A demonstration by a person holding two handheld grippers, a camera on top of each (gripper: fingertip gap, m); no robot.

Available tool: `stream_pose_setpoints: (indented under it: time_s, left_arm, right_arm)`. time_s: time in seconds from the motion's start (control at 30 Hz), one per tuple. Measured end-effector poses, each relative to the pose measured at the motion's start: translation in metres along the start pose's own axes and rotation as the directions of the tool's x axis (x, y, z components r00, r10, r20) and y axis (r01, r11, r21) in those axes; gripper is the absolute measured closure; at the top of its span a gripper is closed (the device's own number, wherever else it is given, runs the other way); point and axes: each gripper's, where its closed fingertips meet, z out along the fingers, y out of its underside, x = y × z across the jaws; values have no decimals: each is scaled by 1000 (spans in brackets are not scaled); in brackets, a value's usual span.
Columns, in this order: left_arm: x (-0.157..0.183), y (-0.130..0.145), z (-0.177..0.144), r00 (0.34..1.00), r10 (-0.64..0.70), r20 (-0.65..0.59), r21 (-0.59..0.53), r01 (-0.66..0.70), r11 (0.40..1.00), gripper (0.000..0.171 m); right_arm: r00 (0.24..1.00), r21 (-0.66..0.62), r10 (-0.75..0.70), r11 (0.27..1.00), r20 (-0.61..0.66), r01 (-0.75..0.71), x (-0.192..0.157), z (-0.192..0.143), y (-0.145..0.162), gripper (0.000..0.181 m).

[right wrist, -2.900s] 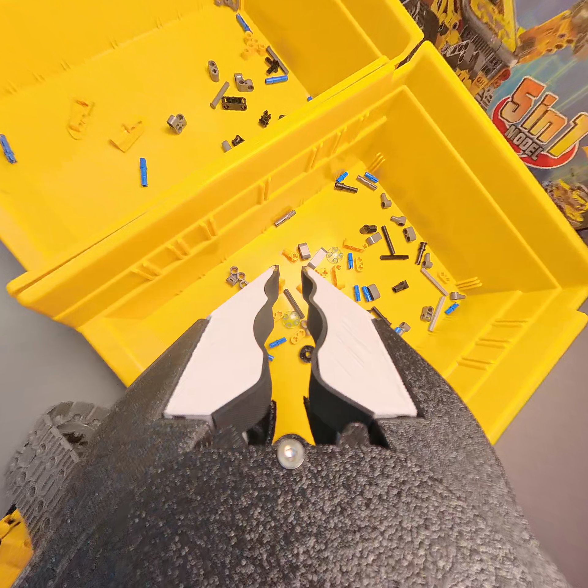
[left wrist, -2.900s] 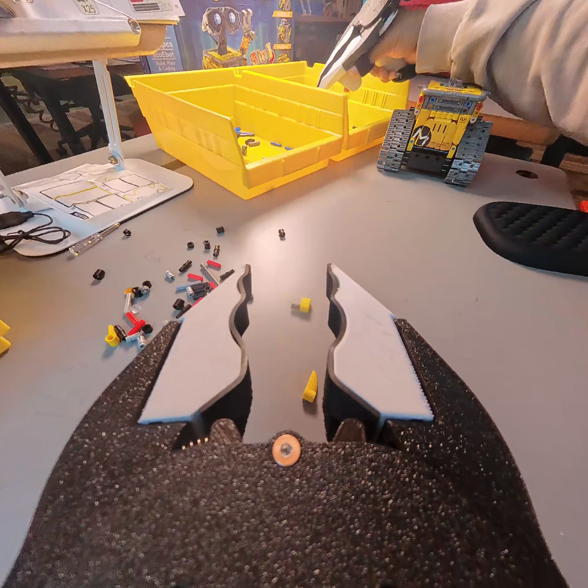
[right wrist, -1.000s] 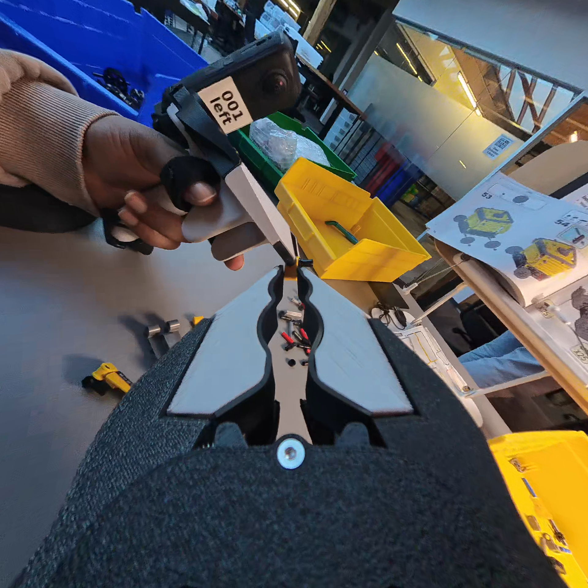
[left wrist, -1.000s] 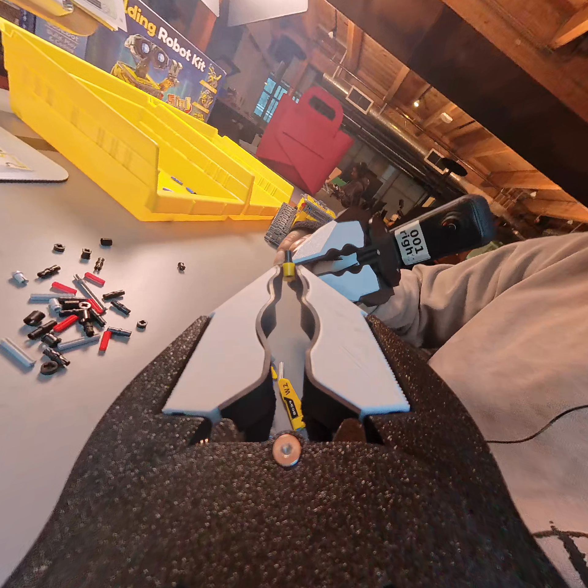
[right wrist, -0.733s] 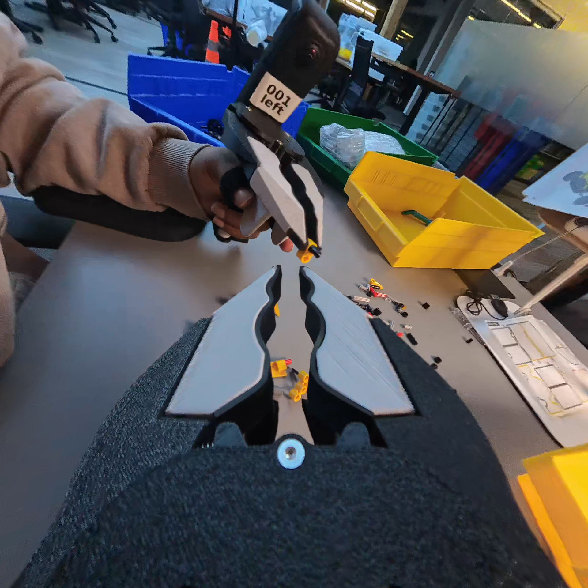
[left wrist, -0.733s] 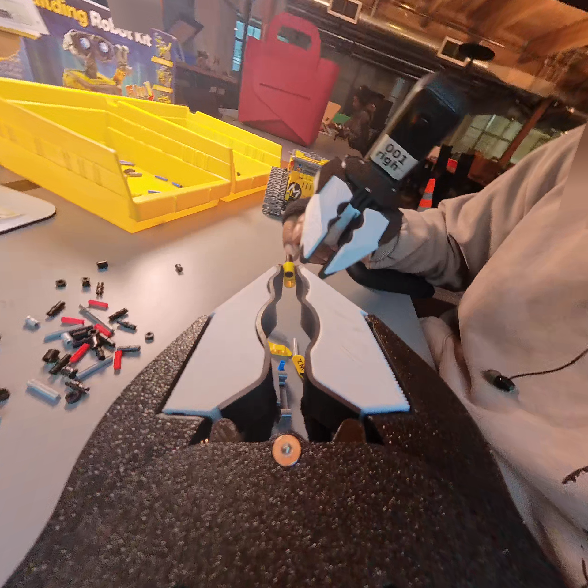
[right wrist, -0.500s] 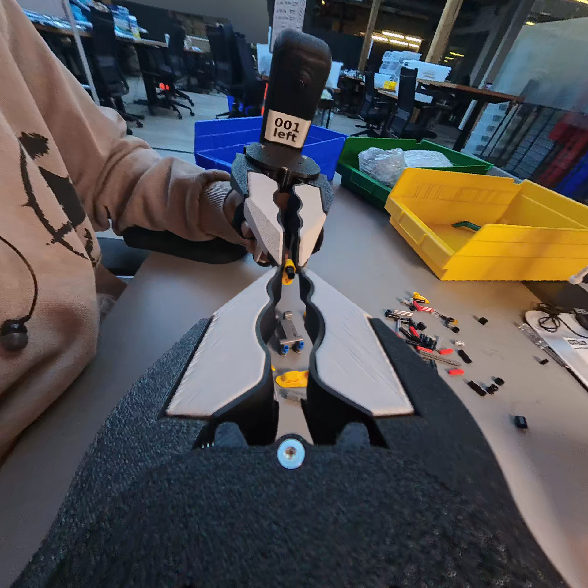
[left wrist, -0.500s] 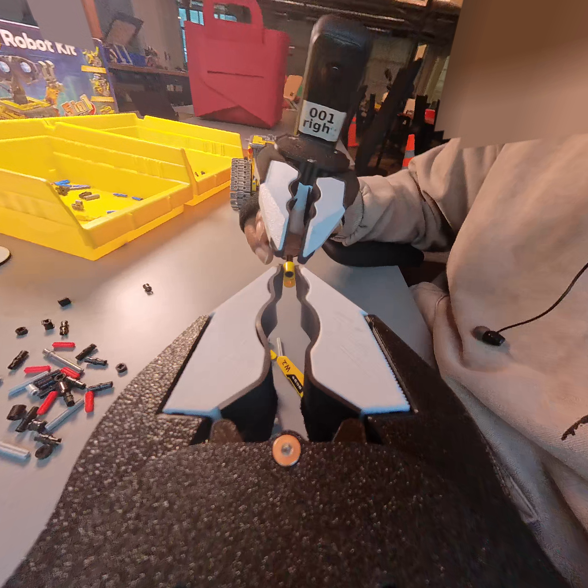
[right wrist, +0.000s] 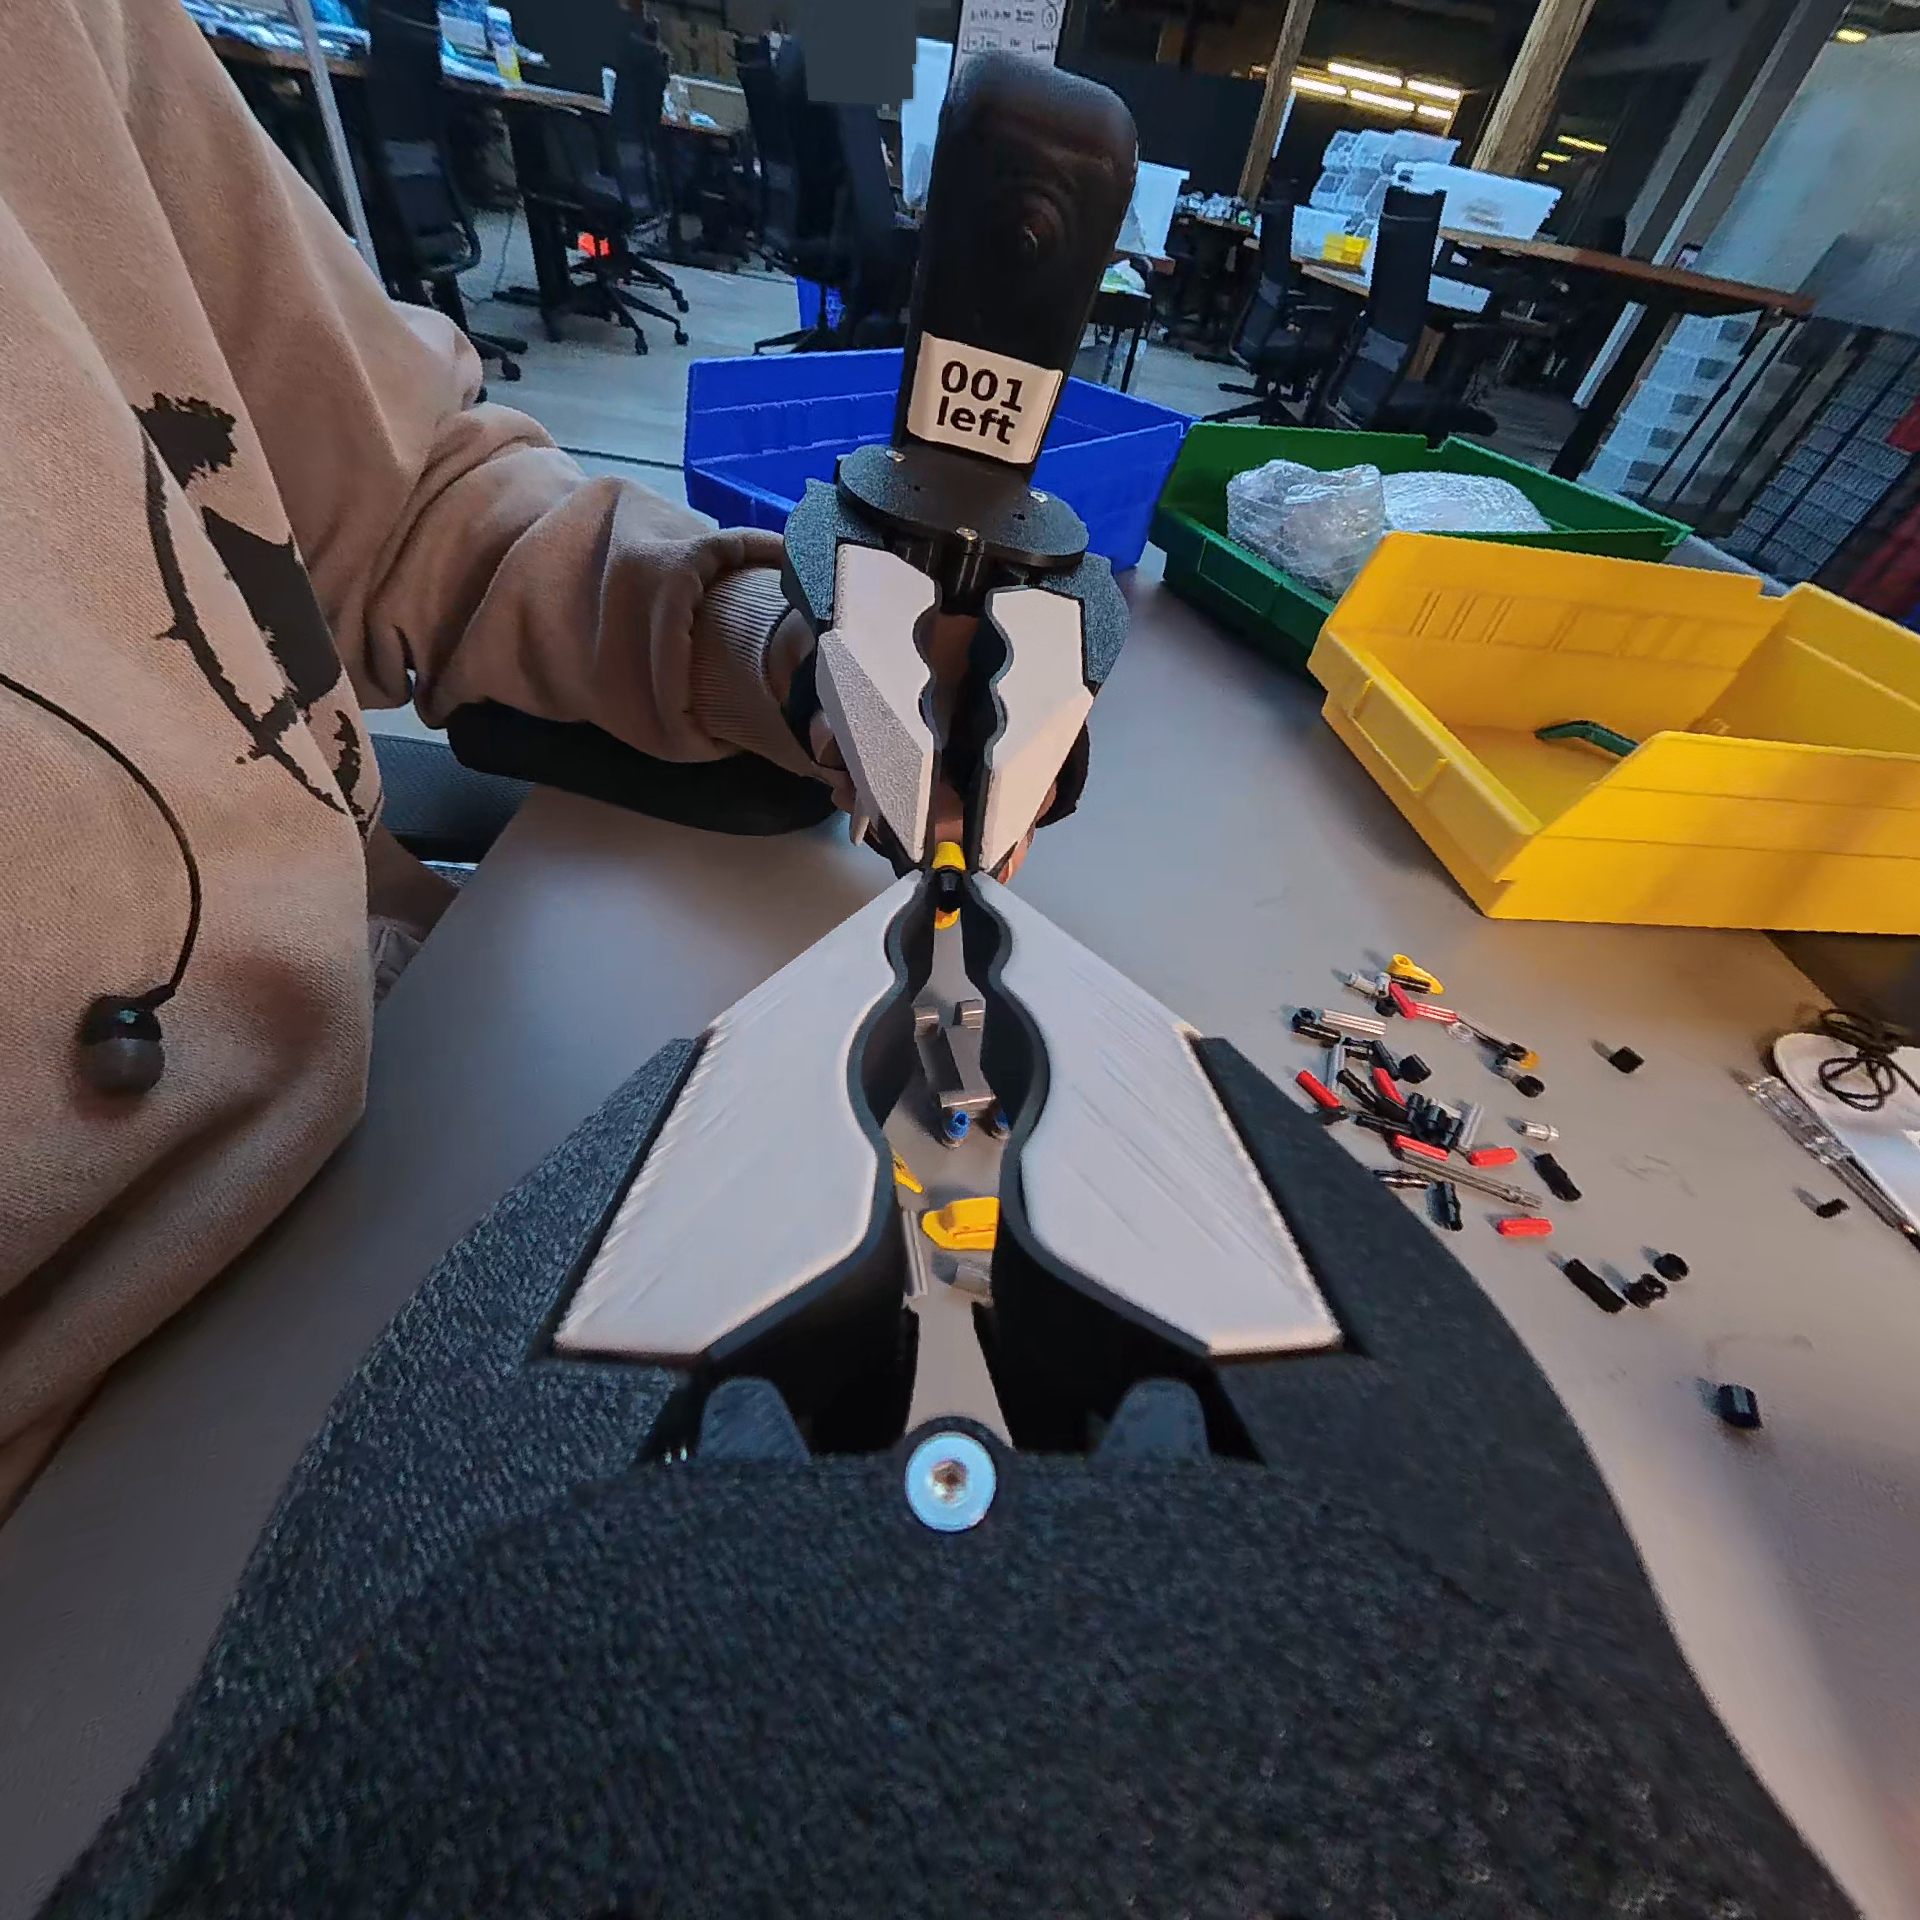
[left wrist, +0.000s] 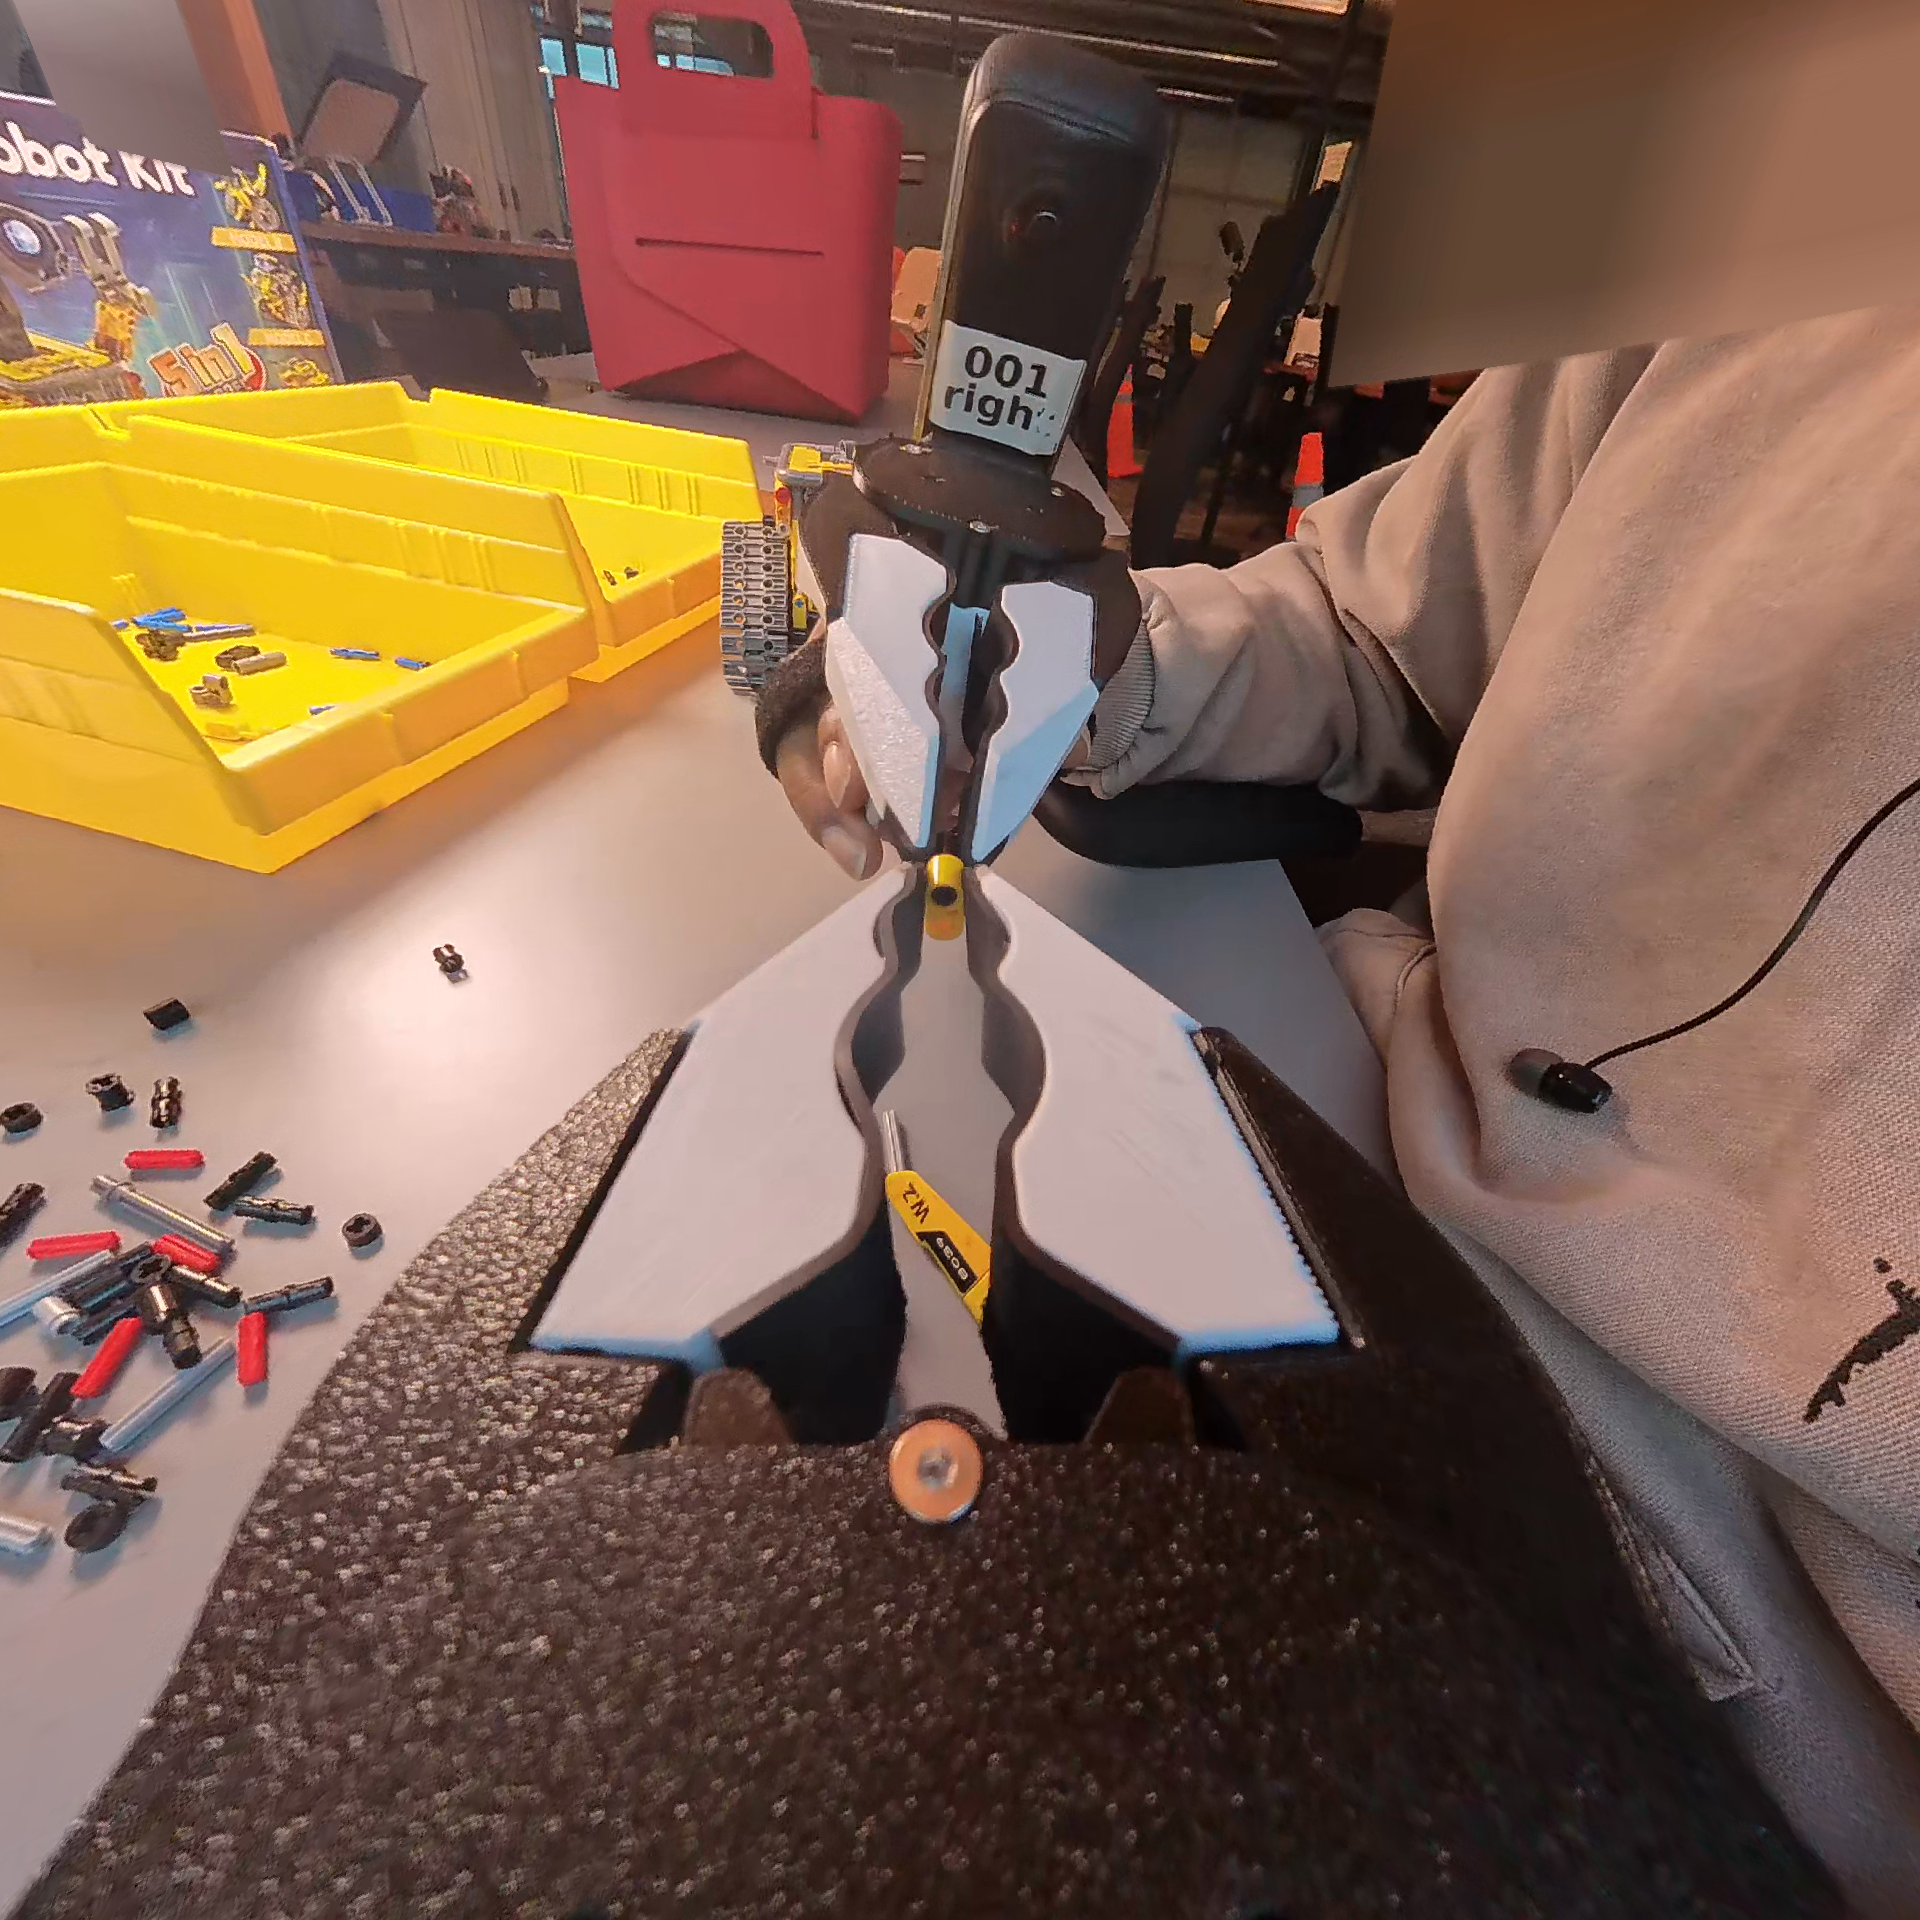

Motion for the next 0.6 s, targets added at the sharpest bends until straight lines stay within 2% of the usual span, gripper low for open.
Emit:
stream_pose_setpoints:
  time_s: [0.2,0.27,0.33,0.43,0.53,0.6]
  left_arm:
    - [1,-8,-1,1000,4,-6,1,-4,1000,165]
    - [-15,-20,-22,998,-13,63,65,9,998,165]
    - [-32,-30,-54,990,-44,132,125,28,992,165]
    - [-47,-23,-56,980,-60,192,91,43,995,165]
    - [-54,-14,-43,973,-76,216,50,67,997,165]
    - [-58,-5,-40,968,-94,231,27,90,996,165]
  right_arm:
    - [998,39,40,998,42,-42,0,-4,-7,180]
    - [999,72,52,996,12,-52,12,-19,-12,180]
    - [993,121,91,989,-71,-81,38,-50,-17,180]
    - [979,31,107,994,-172,-103,64,-51,5,179]
    - [954,-197,58,973,-294,-120,96,-25,57,179]
    - [943,-305,9,945,-333,-116,114,-7,78,179]
